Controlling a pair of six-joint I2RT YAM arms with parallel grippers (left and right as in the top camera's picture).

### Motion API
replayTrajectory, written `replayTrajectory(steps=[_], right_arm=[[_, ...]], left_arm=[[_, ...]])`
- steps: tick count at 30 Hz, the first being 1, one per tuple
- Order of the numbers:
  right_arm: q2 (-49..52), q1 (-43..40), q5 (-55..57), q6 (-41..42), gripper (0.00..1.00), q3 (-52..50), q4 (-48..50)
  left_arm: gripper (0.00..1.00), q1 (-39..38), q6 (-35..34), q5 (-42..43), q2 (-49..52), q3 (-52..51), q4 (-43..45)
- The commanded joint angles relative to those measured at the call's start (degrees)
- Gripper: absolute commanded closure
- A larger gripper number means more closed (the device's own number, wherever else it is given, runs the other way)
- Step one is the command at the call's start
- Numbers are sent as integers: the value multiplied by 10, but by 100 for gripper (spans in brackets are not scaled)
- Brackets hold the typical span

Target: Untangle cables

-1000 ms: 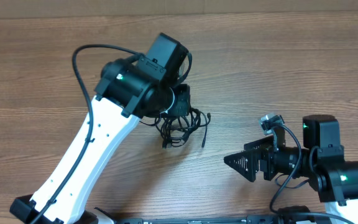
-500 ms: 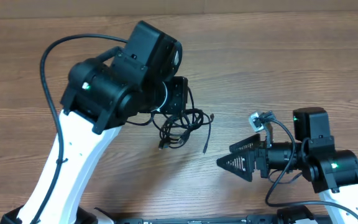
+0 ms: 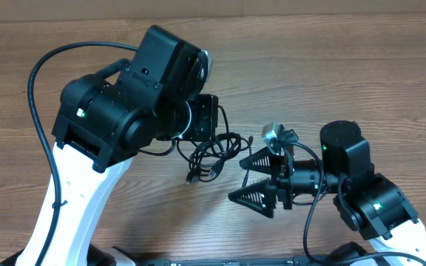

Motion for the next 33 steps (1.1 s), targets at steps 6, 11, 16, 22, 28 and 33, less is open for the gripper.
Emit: replayTrajectory(steps=[6,11,16,22,28,33], right_arm=[[54,24,65,65,0,13,27],[78,24,65,65,0,13,29],[81,24,69,65,0,13,62],[81,24,122,65,7,13,72],[81,24,146,68,30,13,87],[81,24,165,82,29,13,109]], left_arm=[[96,1,15,52,-16,23,0],[96,1,15,51,-16,31,-8],[96,0,15,69,-17,31,-11],[96,0,12,77,-17,31,-8],[96,0,0,77,-17,32,6],[96,0,0,83,-17,34,8]])
